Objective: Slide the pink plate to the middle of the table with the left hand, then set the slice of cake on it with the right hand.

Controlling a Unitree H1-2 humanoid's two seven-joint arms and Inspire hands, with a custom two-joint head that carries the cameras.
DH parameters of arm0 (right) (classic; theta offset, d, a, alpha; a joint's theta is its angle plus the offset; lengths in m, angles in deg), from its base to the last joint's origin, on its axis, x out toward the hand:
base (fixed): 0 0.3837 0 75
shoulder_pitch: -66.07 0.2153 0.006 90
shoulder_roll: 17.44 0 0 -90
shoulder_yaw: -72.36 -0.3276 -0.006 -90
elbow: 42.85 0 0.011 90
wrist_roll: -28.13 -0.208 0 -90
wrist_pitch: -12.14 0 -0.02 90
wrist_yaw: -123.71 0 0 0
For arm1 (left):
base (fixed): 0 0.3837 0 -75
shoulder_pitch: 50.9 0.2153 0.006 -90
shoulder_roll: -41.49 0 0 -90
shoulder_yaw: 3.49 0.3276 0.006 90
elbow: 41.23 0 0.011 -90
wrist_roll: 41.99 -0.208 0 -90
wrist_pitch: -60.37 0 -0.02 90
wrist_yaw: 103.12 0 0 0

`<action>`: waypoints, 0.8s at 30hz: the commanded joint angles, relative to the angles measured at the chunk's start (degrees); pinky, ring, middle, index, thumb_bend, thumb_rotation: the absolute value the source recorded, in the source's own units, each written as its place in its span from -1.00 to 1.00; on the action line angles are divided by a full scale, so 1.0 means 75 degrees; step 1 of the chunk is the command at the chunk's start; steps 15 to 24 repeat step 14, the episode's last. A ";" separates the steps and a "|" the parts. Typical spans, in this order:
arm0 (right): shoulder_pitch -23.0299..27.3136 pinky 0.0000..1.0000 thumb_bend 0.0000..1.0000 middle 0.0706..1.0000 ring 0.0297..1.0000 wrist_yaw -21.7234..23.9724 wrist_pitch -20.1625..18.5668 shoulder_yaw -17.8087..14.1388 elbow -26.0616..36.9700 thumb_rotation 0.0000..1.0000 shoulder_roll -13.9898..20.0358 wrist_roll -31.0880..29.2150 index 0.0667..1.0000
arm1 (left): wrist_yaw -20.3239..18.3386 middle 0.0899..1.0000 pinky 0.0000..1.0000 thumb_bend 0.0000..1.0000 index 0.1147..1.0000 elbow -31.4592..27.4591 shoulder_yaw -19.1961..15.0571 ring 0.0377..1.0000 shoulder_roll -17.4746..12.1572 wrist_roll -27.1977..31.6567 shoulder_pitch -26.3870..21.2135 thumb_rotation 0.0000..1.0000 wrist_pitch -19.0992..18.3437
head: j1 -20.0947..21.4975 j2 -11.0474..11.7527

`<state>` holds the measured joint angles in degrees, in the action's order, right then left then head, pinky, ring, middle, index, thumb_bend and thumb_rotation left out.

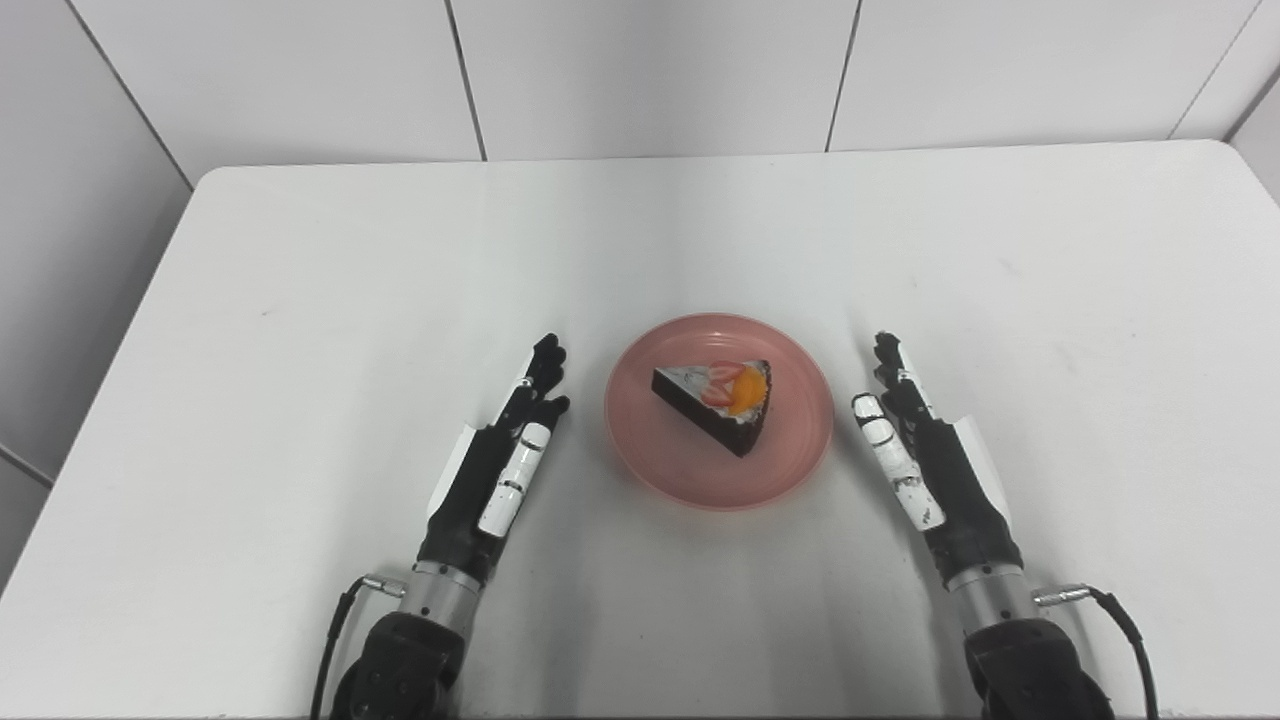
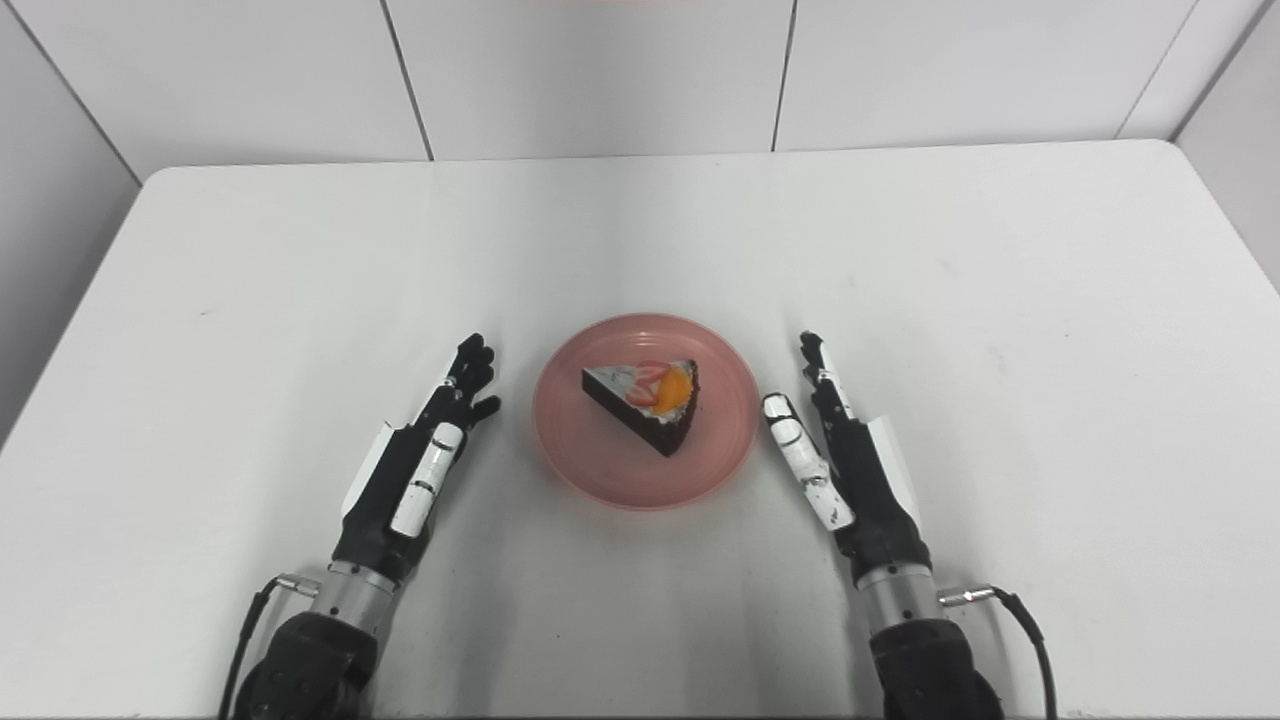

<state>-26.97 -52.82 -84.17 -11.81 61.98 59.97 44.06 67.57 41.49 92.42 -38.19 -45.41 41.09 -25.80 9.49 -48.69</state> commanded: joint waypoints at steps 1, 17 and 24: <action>0.0113 0.96 -0.29 0.97 0.98 -0.0132 0.0389 0.0034 0.0096 1.00 0.0063 0.0097 0.96 | 0.0179 1.00 1.00 0.08 1.00 0.0094 -0.0139 1.00 -0.0060 -0.0051 -0.0063 1.00 0.0048 | -0.0005 -0.0004; 0.0143 0.93 -0.32 0.94 0.95 -0.0138 0.0247 0.0102 0.0117 1.00 0.0178 0.0133 0.94 | 0.0344 1.00 1.00 0.07 0.97 0.0168 -0.0072 1.00 -0.0037 -0.0507 -0.0066 1.00 0.0469 | -0.0013 0.0016; 0.0143 0.93 -0.32 0.94 0.95 -0.0138 0.0247 0.0102 0.0117 1.00 0.0178 0.0133 0.94 | 0.0344 1.00 1.00 0.07 0.97 0.0168 -0.0072 1.00 -0.0037 -0.0507 -0.0066 1.00 0.0469 | -0.0013 0.0016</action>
